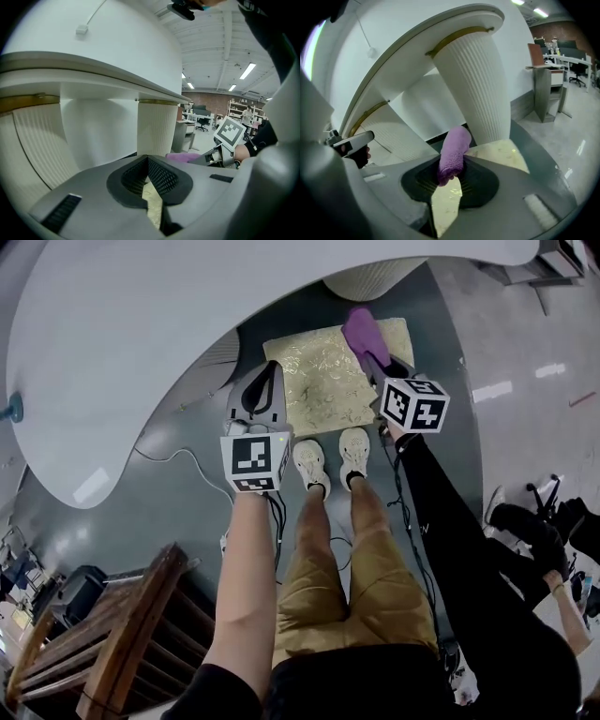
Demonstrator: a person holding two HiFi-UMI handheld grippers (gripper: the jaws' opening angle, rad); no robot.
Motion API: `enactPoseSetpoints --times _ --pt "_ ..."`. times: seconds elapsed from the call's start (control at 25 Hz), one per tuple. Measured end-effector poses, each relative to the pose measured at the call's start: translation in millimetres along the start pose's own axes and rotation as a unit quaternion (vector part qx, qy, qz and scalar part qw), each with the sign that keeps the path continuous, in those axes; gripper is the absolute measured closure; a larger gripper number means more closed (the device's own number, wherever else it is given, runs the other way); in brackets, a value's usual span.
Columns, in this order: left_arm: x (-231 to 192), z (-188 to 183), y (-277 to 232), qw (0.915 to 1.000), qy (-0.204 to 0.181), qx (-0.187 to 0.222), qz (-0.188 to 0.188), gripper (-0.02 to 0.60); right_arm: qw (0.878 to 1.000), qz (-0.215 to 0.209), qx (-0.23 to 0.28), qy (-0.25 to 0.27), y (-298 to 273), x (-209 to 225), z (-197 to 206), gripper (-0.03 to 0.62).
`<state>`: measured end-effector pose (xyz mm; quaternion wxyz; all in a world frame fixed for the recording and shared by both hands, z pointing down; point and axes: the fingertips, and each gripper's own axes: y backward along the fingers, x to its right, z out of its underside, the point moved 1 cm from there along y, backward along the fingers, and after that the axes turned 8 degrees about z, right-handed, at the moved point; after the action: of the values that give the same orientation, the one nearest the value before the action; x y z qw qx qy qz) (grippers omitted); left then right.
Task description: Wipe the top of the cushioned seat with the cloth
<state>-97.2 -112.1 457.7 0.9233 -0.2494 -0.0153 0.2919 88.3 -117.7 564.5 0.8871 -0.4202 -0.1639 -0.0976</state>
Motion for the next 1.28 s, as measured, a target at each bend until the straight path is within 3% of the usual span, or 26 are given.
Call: enactPoseSetpoints --times 0.24,0.4,0.52,0.72,1.08,1.28 --pt "-31.5 8.9 39.4 0.9998 0.005 0.002 -0.019 0.578 0.995 -0.086 -0.052 0.014 -23.3 -108.7 38.5 0.516" --pt "-44.4 19.5 59.7 0.9994 0.011 0.001 -0.031 0.578 0.983 -0.140 -0.113 0.022 -39.0 -172.3 75.5 0.516" --pt "-50.7 24.8 68.8 0.9992 0.020 0.004 -0.036 0.578 0.976 -0.135 -0.167 0.028 -54.1 -192.3 105.5 0.516" --pt "-58.4 32.8 76.0 0.9990 0.026 0.005 -0.035 0.578 0.976 -0.073 -0.199 0.043 -69.1 -178.1 124.0 0.516" --pt "-41.5 26.5 55.1 0.9996 0.026 0.005 -0.010 0.578 0.985 -0.011 -0.170 0.021 -55.5 -110.5 98.3 0.516" --pt "-18.4 16.6 26.6 0.9998 0.017 0.003 0.012 0.578 0.988 0.030 -0.150 -0.008 -44.9 -50.8 79.6 0.516"
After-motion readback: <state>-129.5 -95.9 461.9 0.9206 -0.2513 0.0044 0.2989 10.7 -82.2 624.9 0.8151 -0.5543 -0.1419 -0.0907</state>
